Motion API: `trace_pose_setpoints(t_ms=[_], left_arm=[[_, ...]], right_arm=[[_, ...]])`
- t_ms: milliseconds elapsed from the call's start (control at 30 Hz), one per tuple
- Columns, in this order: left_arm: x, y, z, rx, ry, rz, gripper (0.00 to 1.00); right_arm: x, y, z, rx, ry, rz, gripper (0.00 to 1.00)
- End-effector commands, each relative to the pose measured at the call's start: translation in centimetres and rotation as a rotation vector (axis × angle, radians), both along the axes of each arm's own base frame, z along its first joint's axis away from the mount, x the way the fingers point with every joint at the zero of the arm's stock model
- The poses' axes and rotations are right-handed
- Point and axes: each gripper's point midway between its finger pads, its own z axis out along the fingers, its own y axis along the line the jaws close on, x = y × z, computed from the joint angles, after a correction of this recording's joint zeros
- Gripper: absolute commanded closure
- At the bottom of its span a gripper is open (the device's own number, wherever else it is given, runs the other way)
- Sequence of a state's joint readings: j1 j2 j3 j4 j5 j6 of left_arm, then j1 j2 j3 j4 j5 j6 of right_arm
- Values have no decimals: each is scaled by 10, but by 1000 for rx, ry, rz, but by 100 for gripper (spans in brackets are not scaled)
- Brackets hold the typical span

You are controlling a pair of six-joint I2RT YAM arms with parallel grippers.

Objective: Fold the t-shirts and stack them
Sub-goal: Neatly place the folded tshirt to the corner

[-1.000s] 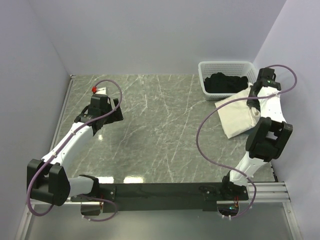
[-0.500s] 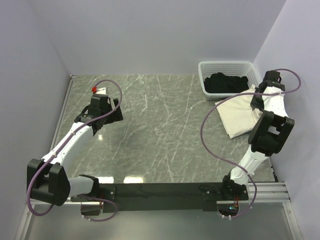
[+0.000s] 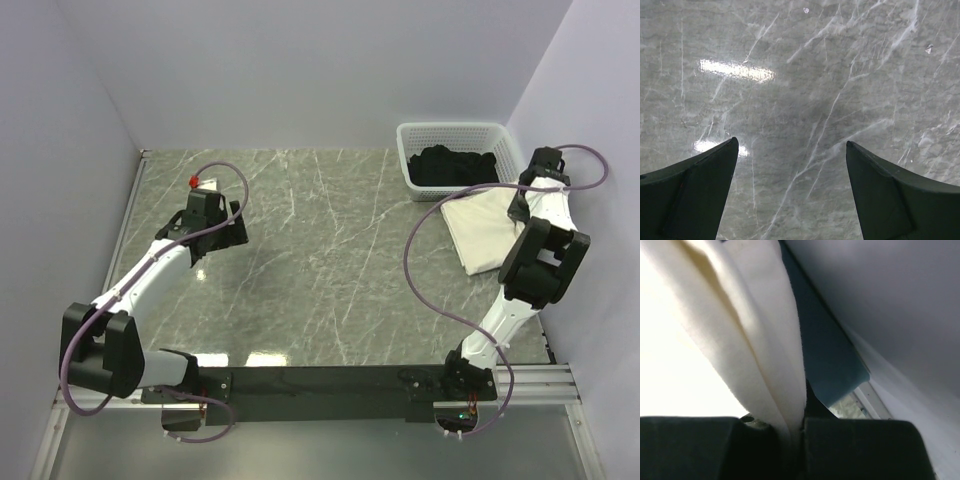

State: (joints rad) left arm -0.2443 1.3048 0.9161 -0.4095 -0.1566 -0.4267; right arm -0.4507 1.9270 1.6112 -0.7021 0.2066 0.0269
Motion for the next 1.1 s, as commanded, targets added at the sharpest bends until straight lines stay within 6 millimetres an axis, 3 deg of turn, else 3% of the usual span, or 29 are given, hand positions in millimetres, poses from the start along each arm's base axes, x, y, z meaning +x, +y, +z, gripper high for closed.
trace_pose_setpoints(t_ms=[0,100,233,333,500,633,700,800,867,933,1000,1067], left_arm=[[5,3,3,20,-14,-2,7],[5,3,0,22,-5,-2,7],[5,3,-1,23,0,-2,7],[5,2,-1,22,0,-5,7],[7,0,-1,14,2,-13,7],[7,-2,0,8,1,-19,8],[7,-2,0,6,-1,-20,8],[6,-2,1,7,-4,-17,8],[6,-2,2,6,-8,-17,8],[6,-2,3,2,-12,-19,8],[6,-3,5,0,-16,-22,8],[6,-3,6,-4,-19,-21,8]], right_arm=[[-3,-28,1,-99,-26,-106,100],[-8,-30,-7,-98,-5,-141,100],[-16,-36,-8,-131,11,-201,73],[-17,-39,6,-180,-3,-213,61],[-14,-43,41,-352,13,-213,56],[-14,-30,74,-491,-14,-239,48],[-8,-15,92,-543,-61,-236,45],[-9,3,106,-562,-104,-255,39],[-2,20,102,-474,-142,-218,39],[8,48,97,-393,-169,-131,38],[21,96,86,-273,-195,18,38],[21,130,66,-221,-168,116,37]])
